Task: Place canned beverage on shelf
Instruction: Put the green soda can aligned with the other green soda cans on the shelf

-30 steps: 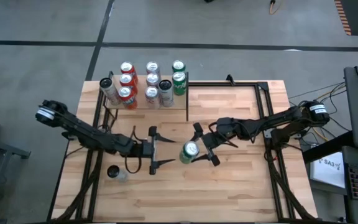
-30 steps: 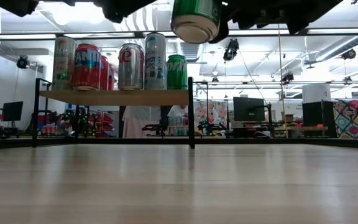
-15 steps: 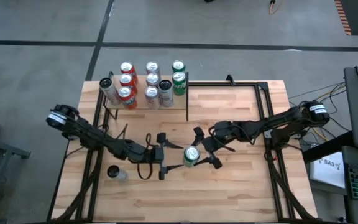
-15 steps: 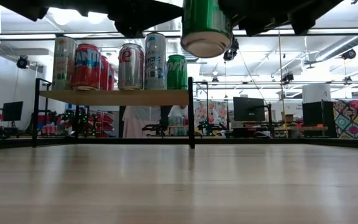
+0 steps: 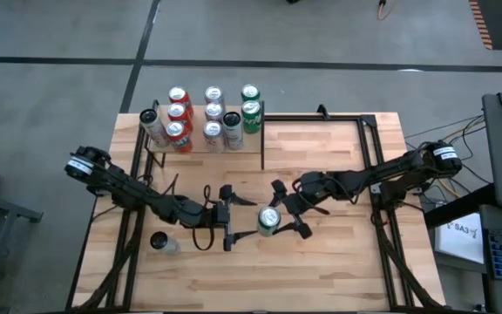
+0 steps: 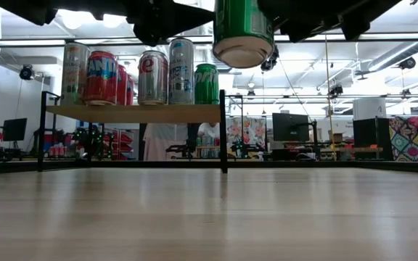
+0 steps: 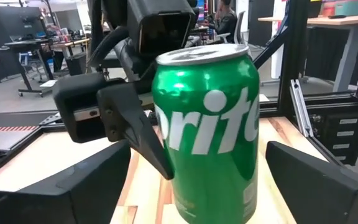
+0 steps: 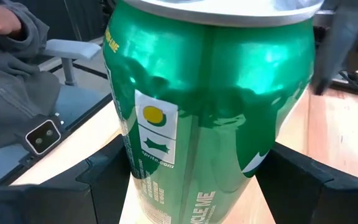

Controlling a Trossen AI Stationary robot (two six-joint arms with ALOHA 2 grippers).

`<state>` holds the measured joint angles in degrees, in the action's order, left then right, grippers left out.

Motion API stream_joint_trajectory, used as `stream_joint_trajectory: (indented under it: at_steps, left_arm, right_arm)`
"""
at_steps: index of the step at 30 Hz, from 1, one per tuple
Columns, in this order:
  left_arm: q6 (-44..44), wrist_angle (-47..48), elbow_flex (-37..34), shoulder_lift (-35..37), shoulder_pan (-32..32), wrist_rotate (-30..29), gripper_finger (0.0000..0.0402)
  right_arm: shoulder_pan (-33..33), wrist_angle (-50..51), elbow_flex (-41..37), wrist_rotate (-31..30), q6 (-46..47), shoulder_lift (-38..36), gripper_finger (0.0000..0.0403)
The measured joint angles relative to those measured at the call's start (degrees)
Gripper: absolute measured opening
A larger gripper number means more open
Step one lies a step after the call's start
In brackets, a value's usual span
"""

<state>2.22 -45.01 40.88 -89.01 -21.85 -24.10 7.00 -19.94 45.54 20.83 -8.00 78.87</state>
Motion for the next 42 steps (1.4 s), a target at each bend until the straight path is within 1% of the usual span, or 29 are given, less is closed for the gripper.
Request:
stream_joint_trajectory:
  at_steps: [3, 7, 12, 15, 21, 25, 32, 36, 42]
  left_arm:
    - [0.45, -0.02, 0.0, 0.0, -0.08, 0.0, 0.0372]
    - [-0.19, -0.01, 0.53, 0.02, -0.09, 0.21, 0.0374]
    - [-1.12, -0.97, 0.63, 0.02, -0.09, 4.45, 0.0375]
    - [-3.42, -1.44, 0.66, -0.3, 0.01, 5.14, 0.0375]
    - [-4.92, -3.49, 1.27, -5.33, 0.37, 2.97, 0.0375]
    - [-5.19, -3.73, 3.19, -8.85, 0.31, -0.63, 0.0375]
    - [-5.32, -4.17, 4.15, -10.05, 0.44, -1.84, 0.0373]
    - [-5.27, -4.32, 4.09, -10.05, 0.52, -2.03, 0.0354]
    - [-6.05, -3.87, 3.96, -10.06, 0.5, -2.48, 0.0297]
  right_arm:
    - [0.03, 0.46, 0.0, 0.16, -0.06, 0.0, 0.0281]
    - [0.03, 0.83, 0.0, 0.14, 0.07, 0.0, 0.0281]
    - [0.0, 0.86, 0.0, 0.12, 0.09, 0.0, 0.0281]
    - [0.0, 0.85, 0.0, 0.14, 0.51, 0.0, 0.0281]
    - [0.0, 0.82, 0.0, -0.21, 0.51, 0.0, 0.0281]
    - [0.0, 0.47, 0.02, -1.38, 0.38, 0.0, 0.0281]
    - [0.06, -0.26, 0.68, -1.46, -1.08, 0.0, 0.0281]
    - [0.24, -0.23, 0.72, -1.81, -1.9, 0.0, 0.0281]
    - [0.35, 0.52, 0.72, -5.37, -2.32, 0.0, 0.0285]
